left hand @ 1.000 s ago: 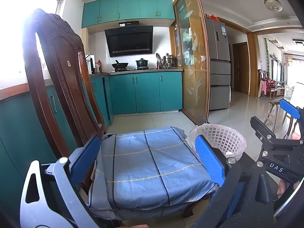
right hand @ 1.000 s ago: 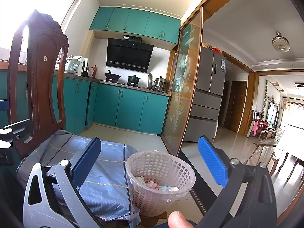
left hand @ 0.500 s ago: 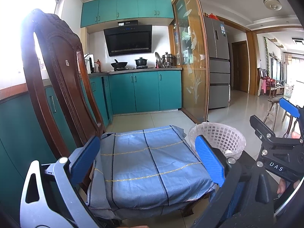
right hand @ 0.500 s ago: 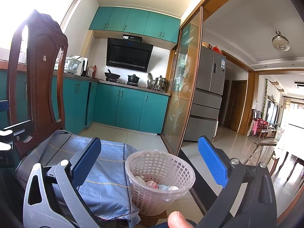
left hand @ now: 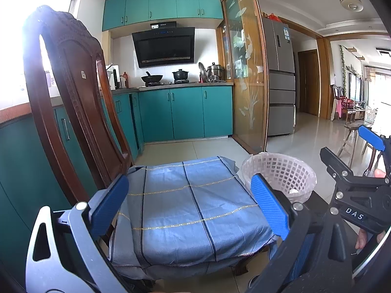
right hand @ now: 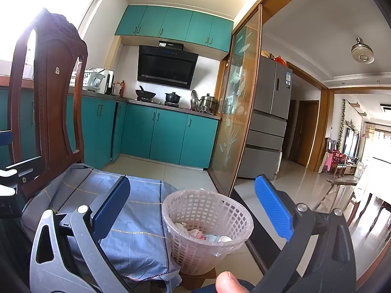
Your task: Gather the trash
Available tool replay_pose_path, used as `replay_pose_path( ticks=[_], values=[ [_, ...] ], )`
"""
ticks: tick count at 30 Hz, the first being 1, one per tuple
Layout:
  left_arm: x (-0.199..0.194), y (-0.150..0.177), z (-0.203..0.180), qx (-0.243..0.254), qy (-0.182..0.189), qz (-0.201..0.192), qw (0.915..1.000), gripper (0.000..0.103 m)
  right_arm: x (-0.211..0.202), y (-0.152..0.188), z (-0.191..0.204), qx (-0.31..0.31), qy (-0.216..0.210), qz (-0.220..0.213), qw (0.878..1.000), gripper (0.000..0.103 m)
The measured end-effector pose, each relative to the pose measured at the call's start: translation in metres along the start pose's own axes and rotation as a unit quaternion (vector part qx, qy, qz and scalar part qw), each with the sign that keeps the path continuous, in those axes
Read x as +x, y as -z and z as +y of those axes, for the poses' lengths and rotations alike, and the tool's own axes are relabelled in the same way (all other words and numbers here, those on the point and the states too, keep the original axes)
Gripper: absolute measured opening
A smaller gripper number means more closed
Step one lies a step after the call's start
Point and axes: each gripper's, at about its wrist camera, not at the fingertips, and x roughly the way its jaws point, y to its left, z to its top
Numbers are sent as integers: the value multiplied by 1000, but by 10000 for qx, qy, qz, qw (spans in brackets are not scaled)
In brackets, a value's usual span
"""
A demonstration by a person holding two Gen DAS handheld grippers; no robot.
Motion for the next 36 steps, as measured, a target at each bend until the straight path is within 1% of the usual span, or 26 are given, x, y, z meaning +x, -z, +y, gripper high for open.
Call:
replay_pose_path(
  ticks=[4,19,20,24,25,29,31,32,36],
  values=[
    [4,2,-1,-20,100,54,9999,100,3,3,1,-2,-9,41,10000,100],
    [12,9,-3,-33,190,172,9997,100,13,12,1,-8,-32,214,9998,100],
    [13,9,-3,-27,178,167,9997,100,15,13,1,1,-37,240,9997,100],
    [9,10,-3,27,-52,-78,10000,100,20,16,2,14,-64,308,9995,100],
    [9,11,-3,34,-56,-68,10000,100,21,17,3,8,-69,317,9995,100],
    [17,13,-1,-97,161,128,9997,100,24,18,4,-14,-87,347,9994,100],
    [21,14,0,-122,204,197,9995,100,25,19,4,-27,-90,362,9993,100],
    [23,14,2,-102,181,231,9995,100,25,20,4,-35,-91,372,9993,100],
    [38,17,13,-62,-127,477,9988,100,28,21,6,-63,-124,444,9989,100]
  ],
)
